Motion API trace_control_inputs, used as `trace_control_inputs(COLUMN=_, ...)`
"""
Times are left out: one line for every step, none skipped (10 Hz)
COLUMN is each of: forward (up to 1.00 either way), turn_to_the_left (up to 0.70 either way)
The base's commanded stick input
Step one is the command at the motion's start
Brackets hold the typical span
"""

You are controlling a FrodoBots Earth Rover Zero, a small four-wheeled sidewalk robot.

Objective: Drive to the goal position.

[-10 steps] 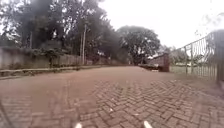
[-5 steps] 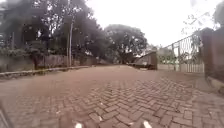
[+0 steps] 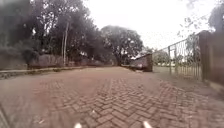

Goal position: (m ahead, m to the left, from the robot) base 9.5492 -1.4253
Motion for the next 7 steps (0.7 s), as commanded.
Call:
trace_control_inputs(forward=0.50, turn_to_the_left=0.04)
trace_control_inputs(forward=0.50, turn_to_the_left=0.00)
trace_control_inputs(forward=0.50, turn_to_the_left=0.00)
trace_control_inputs(forward=0.50, turn_to_the_left=0.00)
trace_control_inputs(forward=0.50, turn_to_the_left=0.00)
trace_control_inputs(forward=0.50, turn_to_the_left=0.00)
trace_control_inputs(forward=0.50, turn_to_the_left=0.00)
